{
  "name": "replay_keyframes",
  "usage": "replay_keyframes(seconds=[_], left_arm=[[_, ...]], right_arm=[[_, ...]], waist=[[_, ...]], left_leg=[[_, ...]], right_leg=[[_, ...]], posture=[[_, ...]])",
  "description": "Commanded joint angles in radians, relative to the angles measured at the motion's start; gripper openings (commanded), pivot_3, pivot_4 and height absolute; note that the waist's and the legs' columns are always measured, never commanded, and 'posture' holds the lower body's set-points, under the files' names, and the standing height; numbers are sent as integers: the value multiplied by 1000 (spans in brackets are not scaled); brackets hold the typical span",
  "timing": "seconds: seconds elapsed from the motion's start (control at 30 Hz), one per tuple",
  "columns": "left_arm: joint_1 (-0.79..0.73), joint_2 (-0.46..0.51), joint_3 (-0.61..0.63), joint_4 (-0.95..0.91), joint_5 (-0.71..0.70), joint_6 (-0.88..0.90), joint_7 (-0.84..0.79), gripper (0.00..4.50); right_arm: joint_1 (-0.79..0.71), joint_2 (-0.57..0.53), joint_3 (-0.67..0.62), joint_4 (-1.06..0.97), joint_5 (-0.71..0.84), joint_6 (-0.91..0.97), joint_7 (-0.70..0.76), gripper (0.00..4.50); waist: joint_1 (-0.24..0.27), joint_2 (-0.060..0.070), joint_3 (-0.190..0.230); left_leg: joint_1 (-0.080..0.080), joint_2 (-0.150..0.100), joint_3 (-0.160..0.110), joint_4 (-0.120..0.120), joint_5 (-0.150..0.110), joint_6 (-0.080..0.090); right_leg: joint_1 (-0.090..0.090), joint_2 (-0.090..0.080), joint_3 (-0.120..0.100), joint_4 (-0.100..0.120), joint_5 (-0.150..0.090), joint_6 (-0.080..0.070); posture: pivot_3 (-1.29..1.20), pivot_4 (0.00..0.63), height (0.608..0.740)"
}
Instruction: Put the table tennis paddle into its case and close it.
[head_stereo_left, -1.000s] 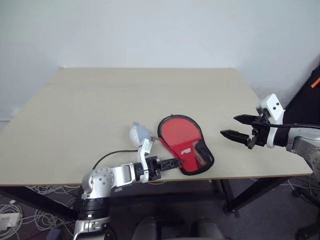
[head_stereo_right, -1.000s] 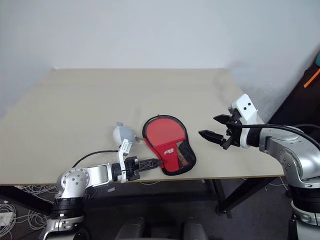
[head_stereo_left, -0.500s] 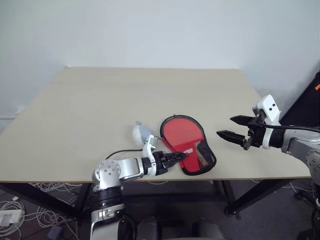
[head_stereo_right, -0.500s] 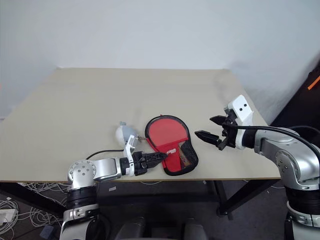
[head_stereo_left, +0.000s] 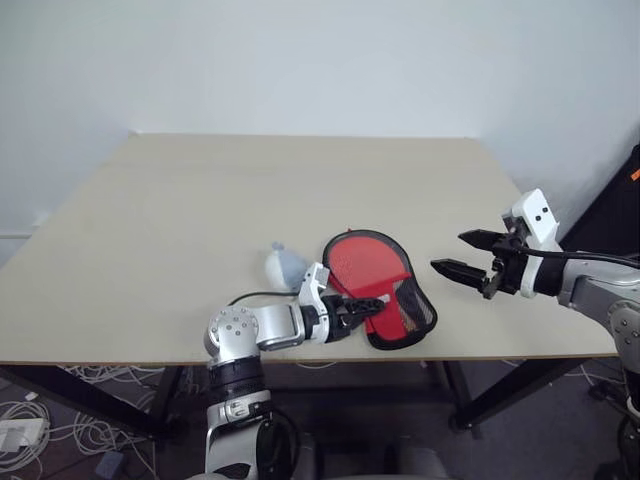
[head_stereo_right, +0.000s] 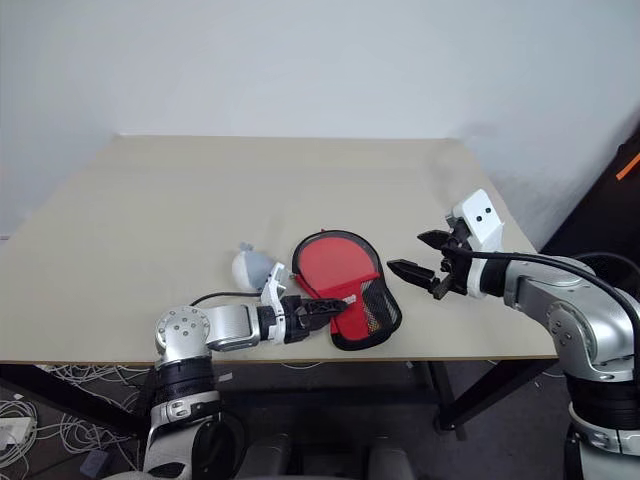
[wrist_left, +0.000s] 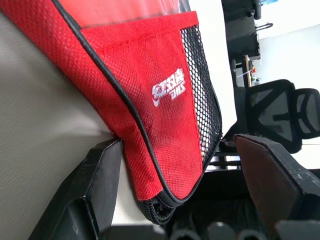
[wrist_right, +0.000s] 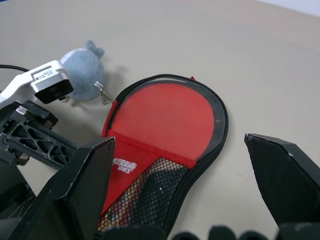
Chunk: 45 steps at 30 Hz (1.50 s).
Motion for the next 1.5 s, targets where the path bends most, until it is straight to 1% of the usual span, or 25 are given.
replay_keyframes(seconds=[0.03, 0.33, 0.37, 0.4, 0.53, 0.67, 0.7, 0.87, 1.03, 1.13, 1.3, 1.5], left_arm=[[-29, -11, -7, 20, 32, 32, 11, 3748], [-51, 58, -54, 86, 27, 39, 25, 3748], [-52, 65, -60, 93, 26, 39, 28, 3381], [-51, 75, -70, 99, 26, 39, 28, 3146], [-44, 112, -127, 109, 9, 39, 11, 1713], [-43, 121, -142, 121, 8, 39, 11, 209], [-44, 124, -145, 124, 9, 39, 10, 60], [-53, 146, -167, 125, 27, 39, -17, 60], [-54, 170, -209, 100, -6, 39, -65, 60], [-59, 207, -279, 31, -125, 39, -82, 60], [-81, 283, -366, -23, -330, 39, -79, 60], [-78, 401, -460, -50, -490, 39, -75, 60]], right_arm=[[-32, 3, -8, -17, 8, -10, -6, 4500], [-39, 14, -2, -10, 1, -19, -14, 4500], [-38, 15, -3, -10, 1, -19, -14, 4500], [-36, 15, -5, -12, 1, -20, -14, 4500], [-34, 17, -8, -9, -2, -24, -13, 4500], [-37, 22, -5, -6, -4, -27, -16, 4500], [-38, 24, -4, -6, -4, -27, -17, 4500], [-43, 30, 0, -5, -6, -29, -20, 4500], [-49, 34, 8, 4, -10, -35, -21, 4500], [-51, 38, 15, 10, -12, -41, -23, 4500], [-50, 43, 22, 15, -13, -48, -24, 4500], [-47, 46, 24, 9, -8, -48, -28, 4500]], waist=[[0, 0, 0], [-2, 0, 0], [-2, 0, 0], [-2, 0, 0], [-3, 0, 0], [-3, 0, 0], [-3, 0, 0], [-3, 0, 0], [-4, 0, 0], [-5, 0, 0], [-5, 0, 0], [-9, 0, 0]], left_leg=[[0, 0, 0, 0, 0, 0], [0, 0, 0, 0, 0, 0], [0, 0, 0, 0, 0, 0], [0, 0, 0, 0, 0, 0], [0, 0, 0, -1, 0, 0], [0, 0, 0, -1, 0, 0], [0, 0, 0, -1, 0, 0], [0, 0, 0, -1, 0, 0], [0, 0, 0, -1, 0, 0], [0, 0, 0, -1, 0, 0], [-1, 0, 0, -1, 0, 0], [-1, 1, 0, -2, 0, 0]], right_leg=[[0, 0, 0, 0, 0, 0], [0, 0, 0, 0, 0, 0], [0, 0, 0, 0, 0, 0], [0, 0, 0, 0, 0, 0], [-1, 0, 0, 0, 0, 0], [-1, 0, 0, 0, 0, 0], [-1, 0, 0, 0, 0, 0], [-1, 0, 0, 0, 0, 0], [-1, 0, 0, 0, 0, 0], [-2, 0, 0, 0, 0, 0], [-2, 0, 0, 0, 0, 0], [-3, 1, 0, 1, 0, 0]], posture=[[0, 0, 740], [0, 0, 740], [0, 0, 740], [0, 0, 740], [0, 0, 740], [0, 0, 740], [0, 0, 740], [0, 0, 740], [0, 0, 740], [0, 0, 740], [0, 0, 740], [0, 0, 740]])
